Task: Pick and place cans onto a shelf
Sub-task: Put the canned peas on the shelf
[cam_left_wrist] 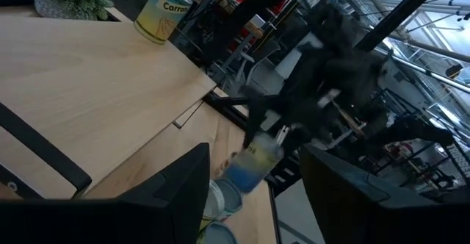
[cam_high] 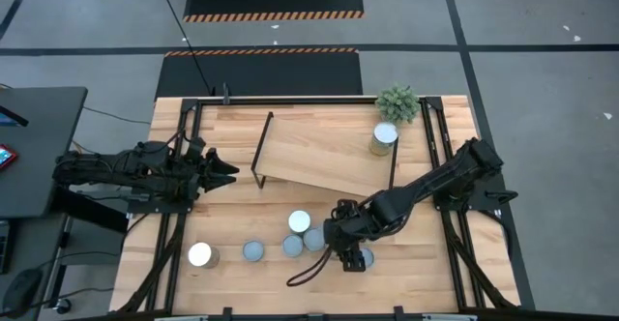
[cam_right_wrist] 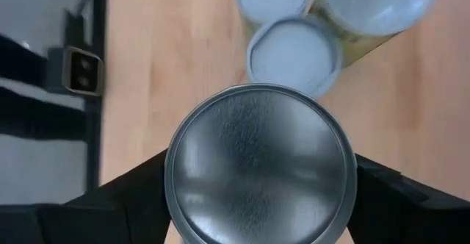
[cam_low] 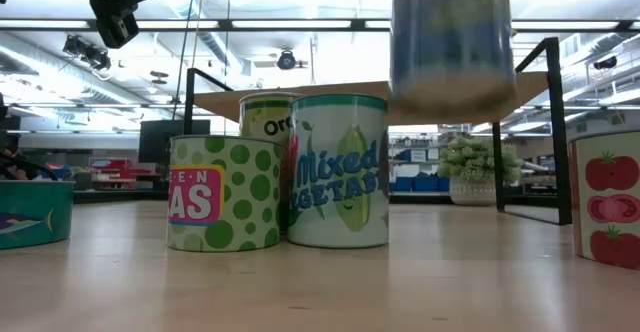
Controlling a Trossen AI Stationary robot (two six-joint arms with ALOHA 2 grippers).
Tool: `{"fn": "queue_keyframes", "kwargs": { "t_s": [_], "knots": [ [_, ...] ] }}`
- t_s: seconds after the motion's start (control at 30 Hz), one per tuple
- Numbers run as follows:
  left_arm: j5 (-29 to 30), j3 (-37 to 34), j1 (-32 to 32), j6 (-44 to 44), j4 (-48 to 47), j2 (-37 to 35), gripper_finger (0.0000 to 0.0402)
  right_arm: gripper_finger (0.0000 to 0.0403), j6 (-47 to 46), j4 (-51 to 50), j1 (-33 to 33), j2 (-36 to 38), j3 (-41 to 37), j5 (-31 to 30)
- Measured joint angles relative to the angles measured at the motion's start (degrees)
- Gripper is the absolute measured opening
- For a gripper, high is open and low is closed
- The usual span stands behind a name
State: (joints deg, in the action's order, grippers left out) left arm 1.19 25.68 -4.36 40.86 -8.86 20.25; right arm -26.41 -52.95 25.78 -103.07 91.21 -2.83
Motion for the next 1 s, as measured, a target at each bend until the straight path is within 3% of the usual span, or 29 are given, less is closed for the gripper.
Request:
{"fn": "queue_keyframes", "kwargs": {
  "t_s": [0.33,0.77,1.0],
  "knots": [
    [0.0,0.0,0.0,0.0,0.0,0.0,0.0217,0.0318,-7.1,-9.2,-0.6,7.4,8.1,-8.3],
    [1.7,0.0,0.0,-0.2,0.0,0.0,0.0217,0.0319,-22.3,-29.7,-2.2,19.3,7.0,-21.2],
    [1.8,0.0,0.0,-0.1,0.0,0.0,0.0217,0.0319,-20.4,-35.5,-4.7,20.3,7.0,-24.5]
  ]
}}
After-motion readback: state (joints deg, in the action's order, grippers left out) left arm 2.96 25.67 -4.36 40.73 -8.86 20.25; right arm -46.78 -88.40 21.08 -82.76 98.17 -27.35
